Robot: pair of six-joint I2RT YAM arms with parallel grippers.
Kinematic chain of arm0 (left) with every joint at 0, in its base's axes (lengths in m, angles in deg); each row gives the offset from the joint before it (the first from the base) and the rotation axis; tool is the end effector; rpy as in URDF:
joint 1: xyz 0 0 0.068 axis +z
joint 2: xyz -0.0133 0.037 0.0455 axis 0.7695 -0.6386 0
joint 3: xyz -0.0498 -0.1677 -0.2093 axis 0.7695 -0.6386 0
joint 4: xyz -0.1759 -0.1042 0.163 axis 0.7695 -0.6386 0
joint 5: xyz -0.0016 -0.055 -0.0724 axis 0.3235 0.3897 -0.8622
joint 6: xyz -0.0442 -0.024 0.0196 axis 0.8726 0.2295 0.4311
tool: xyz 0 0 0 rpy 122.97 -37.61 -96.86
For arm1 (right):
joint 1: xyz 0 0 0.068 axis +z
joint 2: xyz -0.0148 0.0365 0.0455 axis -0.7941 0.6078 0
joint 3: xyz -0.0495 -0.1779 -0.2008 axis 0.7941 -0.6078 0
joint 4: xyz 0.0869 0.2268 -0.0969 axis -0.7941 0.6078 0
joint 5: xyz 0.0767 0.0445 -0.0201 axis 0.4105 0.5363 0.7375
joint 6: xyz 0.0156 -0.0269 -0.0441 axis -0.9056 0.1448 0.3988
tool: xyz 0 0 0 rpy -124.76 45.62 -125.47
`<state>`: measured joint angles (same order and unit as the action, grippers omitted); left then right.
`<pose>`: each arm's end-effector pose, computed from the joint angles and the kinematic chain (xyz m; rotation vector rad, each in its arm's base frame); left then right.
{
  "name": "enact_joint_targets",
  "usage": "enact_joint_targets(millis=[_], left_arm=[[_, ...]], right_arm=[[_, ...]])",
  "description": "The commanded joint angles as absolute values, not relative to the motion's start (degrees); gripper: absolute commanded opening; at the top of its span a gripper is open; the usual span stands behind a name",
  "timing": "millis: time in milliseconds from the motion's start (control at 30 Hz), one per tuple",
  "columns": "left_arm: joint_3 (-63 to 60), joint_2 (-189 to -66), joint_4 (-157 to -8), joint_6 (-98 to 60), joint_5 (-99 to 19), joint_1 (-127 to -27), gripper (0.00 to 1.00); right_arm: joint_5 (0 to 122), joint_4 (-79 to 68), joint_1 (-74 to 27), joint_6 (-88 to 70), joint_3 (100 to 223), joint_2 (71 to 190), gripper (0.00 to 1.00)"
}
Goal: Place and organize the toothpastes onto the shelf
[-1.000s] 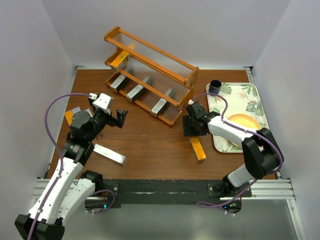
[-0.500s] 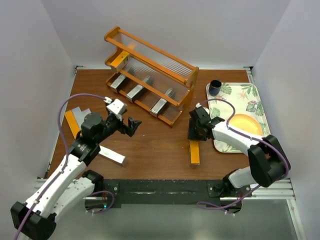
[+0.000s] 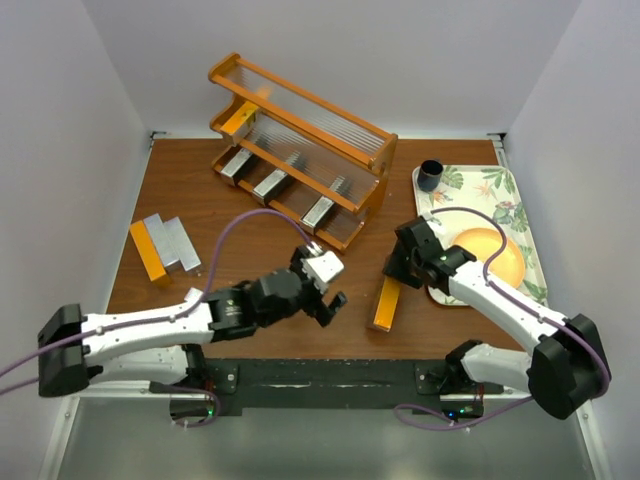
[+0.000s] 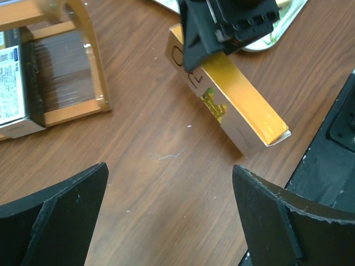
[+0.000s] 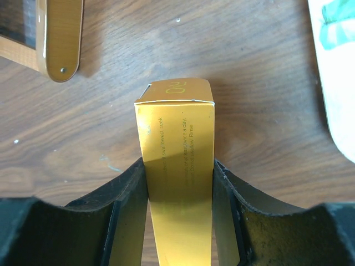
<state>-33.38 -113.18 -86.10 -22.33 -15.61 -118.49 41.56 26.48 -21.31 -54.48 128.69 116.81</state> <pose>0.0989 -0.2206 0.2728 0.8320 1.8095 -0.6011 0.1963 0.1104 0.2188 0.5438 2.5017 0.2978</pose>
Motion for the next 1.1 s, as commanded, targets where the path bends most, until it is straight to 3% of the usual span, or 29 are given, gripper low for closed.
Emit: enact_joint_targets(millis=[0,267,533,867,1067], left_arm=[[-29.1,-118.5,-78.0,-23.2,1.8,-126.6,1.0],[-27.5,-129.8,-67.7,-24.1,14.2,-138.0,1.0],[-17.3,-144.0,-70.8,-27.4,23.1,-143.6,1.0],[-3.4,-157.4,-94.3,-12.6,34.9,-144.9,1.0],[1.6,-160.7,-104.6,-4.3,36.1,-144.6,0.96]], right_arm=[[41.9,28.4,-21.2,-60.2,131.6,113.5,0.0],[45.4,27.6,-21.2,-64.0,130.9,112.4,0.0],[47.8,27.1,-21.2,-65.2,130.6,112.1,0.0],[49.4,25.6,-21.2,-66.0,129.6,112.2,0.0],[50.5,25.2,-21.2,-66.0,129.2,111.8,0.0]])
